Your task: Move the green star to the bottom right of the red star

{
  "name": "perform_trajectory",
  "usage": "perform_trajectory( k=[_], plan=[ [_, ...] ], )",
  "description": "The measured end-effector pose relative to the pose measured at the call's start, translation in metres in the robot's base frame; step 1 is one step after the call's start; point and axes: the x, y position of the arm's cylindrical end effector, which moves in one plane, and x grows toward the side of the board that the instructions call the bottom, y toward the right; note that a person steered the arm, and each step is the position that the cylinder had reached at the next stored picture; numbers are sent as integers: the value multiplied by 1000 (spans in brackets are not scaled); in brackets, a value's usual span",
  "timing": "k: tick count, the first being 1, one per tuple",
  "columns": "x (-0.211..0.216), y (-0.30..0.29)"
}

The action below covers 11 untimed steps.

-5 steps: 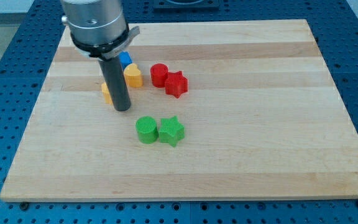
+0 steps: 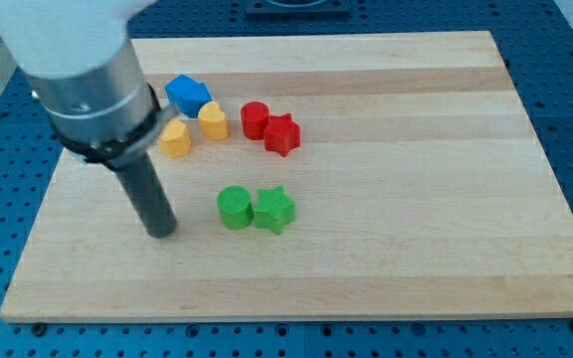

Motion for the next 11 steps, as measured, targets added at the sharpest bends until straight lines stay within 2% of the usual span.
perform_trajectory(
  k=[1, 3, 4, 6, 8, 11],
  plan=[
    [-1, 76],
    [-36, 194],
    [-31, 209],
    [-15, 184],
    [-37, 175],
    [-37, 131]
  ],
)
